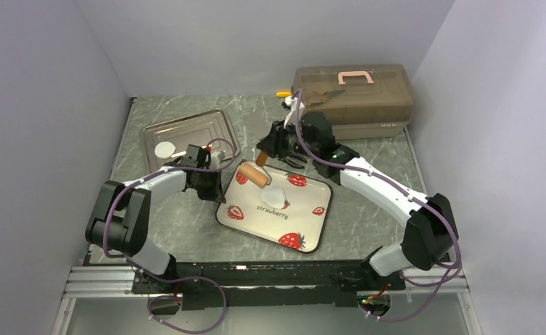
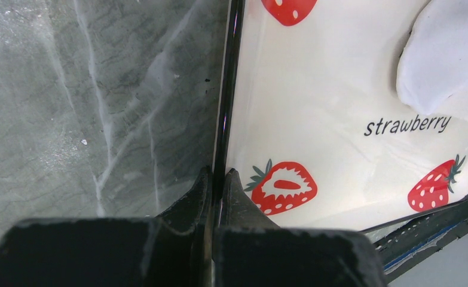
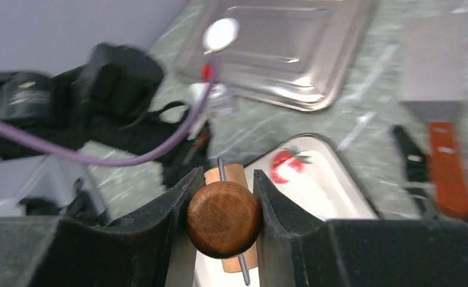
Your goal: Roll out the dumpling wrappers from the dough
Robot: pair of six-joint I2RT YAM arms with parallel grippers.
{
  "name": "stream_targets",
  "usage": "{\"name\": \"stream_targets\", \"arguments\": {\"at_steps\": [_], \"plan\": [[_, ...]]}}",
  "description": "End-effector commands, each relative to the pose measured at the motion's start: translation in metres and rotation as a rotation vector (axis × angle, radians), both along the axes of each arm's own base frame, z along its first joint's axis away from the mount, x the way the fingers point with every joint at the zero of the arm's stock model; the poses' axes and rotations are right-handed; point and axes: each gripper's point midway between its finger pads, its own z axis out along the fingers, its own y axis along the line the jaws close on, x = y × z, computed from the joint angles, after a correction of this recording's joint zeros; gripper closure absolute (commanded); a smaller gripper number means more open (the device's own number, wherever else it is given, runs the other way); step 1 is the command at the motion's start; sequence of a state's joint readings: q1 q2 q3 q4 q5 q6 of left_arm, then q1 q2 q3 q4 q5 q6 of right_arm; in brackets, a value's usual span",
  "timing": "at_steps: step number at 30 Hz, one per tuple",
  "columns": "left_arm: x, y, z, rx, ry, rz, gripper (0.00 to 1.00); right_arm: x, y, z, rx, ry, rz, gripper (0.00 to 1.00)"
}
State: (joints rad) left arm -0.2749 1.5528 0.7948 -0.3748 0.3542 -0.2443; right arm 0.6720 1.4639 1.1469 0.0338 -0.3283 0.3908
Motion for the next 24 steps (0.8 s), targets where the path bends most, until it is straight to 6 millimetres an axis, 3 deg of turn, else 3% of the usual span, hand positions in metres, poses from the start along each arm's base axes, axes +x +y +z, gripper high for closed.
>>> {"name": "stream_targets", "arguments": {"at_steps": [1, 6, 9, 12, 15, 20, 24], "plan": [[0.007, 0.011, -0.003, 0.049, -0.032, 0.016, 1.00, 0.030, -0.048, -0.021, -0.183, -0.048, -0.242, 1.00], [0.006, 0.010, -0.005, 0.044, -0.023, 0.014, 1.00, 0.024, -0.069, -0.087, -0.289, -0.040, -0.305, 1.00], [0.006, 0.010, -0.007, 0.047, -0.014, 0.014, 1.00, 0.012, -0.080, -0.140, -0.339, 0.045, -0.318, 1.00], [0.006, 0.010, -0.007, 0.048, -0.013, 0.014, 1.00, 0.003, -0.100, -0.172, -0.392, 0.094, -0.376, 1.00], [0.006, 0.011, -0.005, 0.047, -0.020, 0.017, 1.00, -0.004, -0.133, -0.187, -0.456, 0.096, -0.489, 1.00], [0.006, 0.011, -0.006, 0.047, -0.018, 0.016, 1.00, -0.007, -0.179, -0.190, -0.544, 0.086, -0.637, 1.00], [0.006, 0.011, -0.006, 0.048, -0.015, 0.016, 1.00, -0.006, -0.188, -0.186, -0.555, 0.076, -0.663, 1.00]]}}
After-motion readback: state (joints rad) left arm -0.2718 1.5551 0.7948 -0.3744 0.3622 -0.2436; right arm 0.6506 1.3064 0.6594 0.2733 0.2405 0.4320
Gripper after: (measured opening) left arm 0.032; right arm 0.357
